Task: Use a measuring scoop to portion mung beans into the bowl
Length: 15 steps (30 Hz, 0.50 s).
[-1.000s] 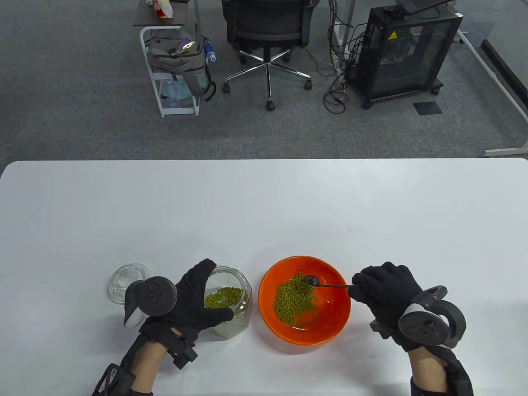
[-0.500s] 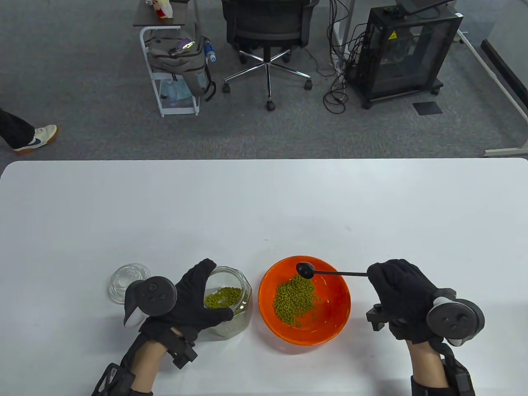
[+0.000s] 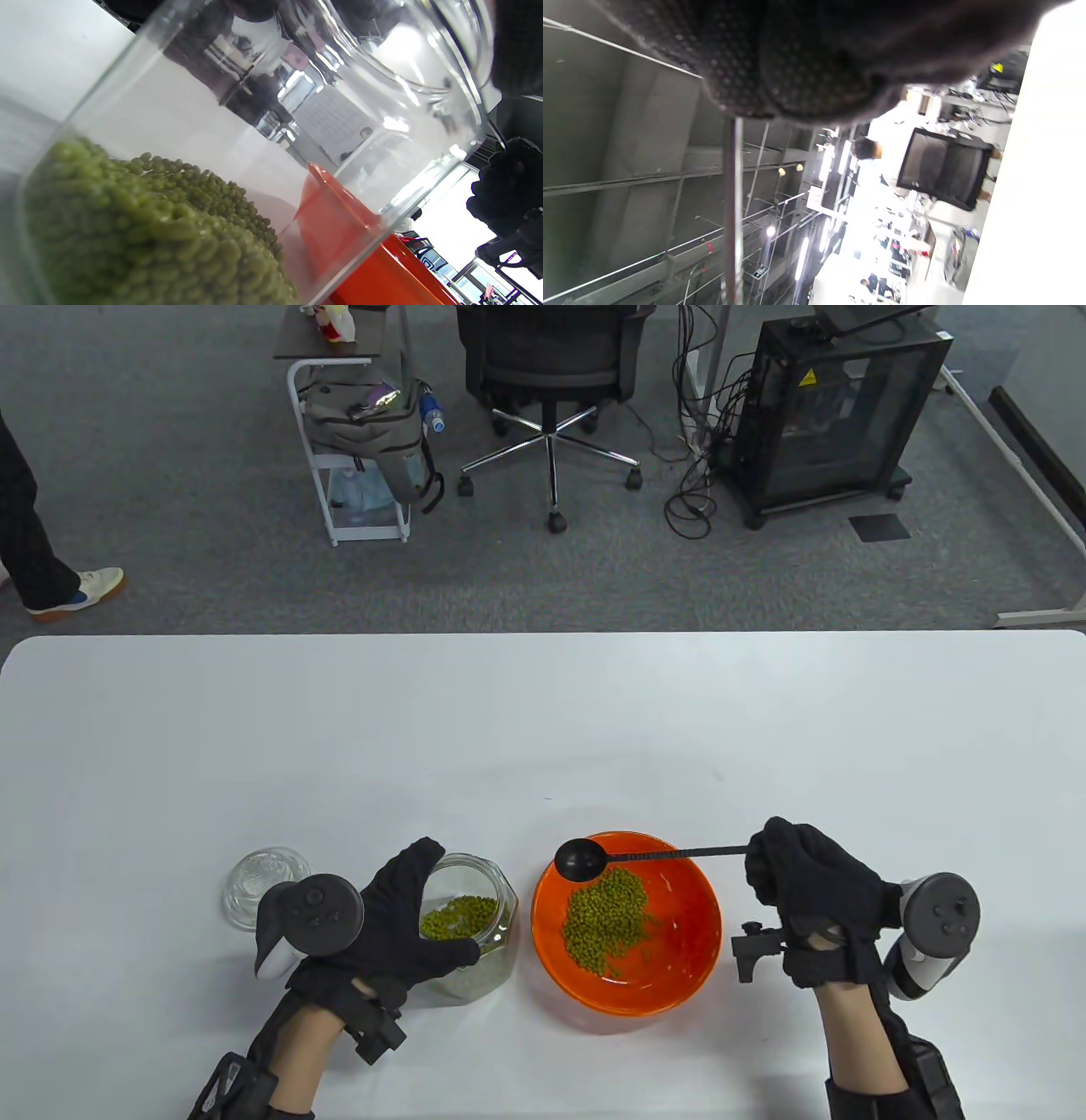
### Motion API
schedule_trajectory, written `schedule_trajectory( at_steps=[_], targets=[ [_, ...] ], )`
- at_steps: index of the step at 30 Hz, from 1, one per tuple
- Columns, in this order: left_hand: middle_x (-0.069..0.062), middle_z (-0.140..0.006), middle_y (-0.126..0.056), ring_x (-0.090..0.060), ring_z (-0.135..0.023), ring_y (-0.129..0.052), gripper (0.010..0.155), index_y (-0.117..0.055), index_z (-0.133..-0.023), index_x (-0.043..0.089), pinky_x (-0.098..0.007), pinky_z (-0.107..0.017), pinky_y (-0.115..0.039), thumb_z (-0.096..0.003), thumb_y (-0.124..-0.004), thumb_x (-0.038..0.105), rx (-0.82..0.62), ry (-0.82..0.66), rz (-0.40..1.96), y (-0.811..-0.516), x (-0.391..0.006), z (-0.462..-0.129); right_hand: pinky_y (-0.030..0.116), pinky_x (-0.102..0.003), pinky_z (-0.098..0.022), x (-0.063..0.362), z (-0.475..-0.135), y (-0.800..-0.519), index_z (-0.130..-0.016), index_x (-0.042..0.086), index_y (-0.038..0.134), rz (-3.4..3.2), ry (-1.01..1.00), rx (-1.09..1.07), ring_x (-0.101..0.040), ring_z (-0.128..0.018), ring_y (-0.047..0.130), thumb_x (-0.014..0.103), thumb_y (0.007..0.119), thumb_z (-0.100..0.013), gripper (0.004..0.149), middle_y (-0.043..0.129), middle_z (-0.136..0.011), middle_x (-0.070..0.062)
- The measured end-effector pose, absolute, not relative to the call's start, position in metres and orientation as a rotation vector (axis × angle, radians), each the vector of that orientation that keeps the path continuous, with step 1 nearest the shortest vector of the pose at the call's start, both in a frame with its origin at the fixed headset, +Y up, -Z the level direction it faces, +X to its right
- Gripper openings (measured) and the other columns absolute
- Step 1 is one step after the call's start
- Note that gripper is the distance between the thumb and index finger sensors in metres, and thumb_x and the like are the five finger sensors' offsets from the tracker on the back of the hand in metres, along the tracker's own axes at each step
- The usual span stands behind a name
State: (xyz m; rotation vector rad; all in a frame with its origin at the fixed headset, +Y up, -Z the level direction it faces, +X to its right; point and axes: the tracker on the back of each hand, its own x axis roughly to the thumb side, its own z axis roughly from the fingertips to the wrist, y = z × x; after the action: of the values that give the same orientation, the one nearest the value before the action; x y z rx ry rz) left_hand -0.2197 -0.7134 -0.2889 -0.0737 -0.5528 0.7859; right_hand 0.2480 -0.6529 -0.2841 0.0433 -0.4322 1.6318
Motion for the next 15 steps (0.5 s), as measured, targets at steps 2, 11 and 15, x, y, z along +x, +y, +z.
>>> schedule_trajectory(
  at_steps=[2,11,15],
  targets=[
    [-0.028,-0.116,-0.038,-0.059,-0.105,-0.056,0.123,-0.025,-0.11,0.003,-0.074,-0.072,-0.054,-0.039,-0.087,0.083,-0.074,-0.553,0.787,-0.713,-0.22,-0.289,0.086,-0.034,-0.01,0.234,-0.287,-0.642,-0.047,0.01,0.102,1.642,-0.38,0.083,-0.02,-0.011,0.099,0.048,0.085,-0.046,0.042,0.105,-0.034,-0.009],
    [-0.028,-0.116,-0.039,-0.059,-0.105,-0.056,0.123,-0.026,-0.11,0.003,-0.074,-0.072,-0.054,-0.0388,-0.087,0.083,-0.075,-0.554,0.791,-0.713,-0.22,-0.289,0.086,-0.035,-0.012,0.168,-0.299,-0.609,-0.048,0.011,0.102,1.796,-0.357,0.2,-0.02,-0.013,0.099,0.049,0.085,-0.046,0.042,0.105,-0.035,-0.009],
    [-0.028,-0.116,-0.039,-0.059,-0.105,-0.056,0.123,-0.026,-0.11,0.003,-0.074,-0.072,-0.054,-0.039,-0.087,0.083,-0.076,-0.553,0.79,-0.713,-0.22,-0.289,0.086,-0.035,-0.013,0.15,-0.304,-0.604,-0.048,0.011,0.102,1.86,-0.352,0.227,-0.021,-0.014,0.099,0.049,0.085,-0.046,0.042,0.105,-0.036,-0.009]
  ],
)
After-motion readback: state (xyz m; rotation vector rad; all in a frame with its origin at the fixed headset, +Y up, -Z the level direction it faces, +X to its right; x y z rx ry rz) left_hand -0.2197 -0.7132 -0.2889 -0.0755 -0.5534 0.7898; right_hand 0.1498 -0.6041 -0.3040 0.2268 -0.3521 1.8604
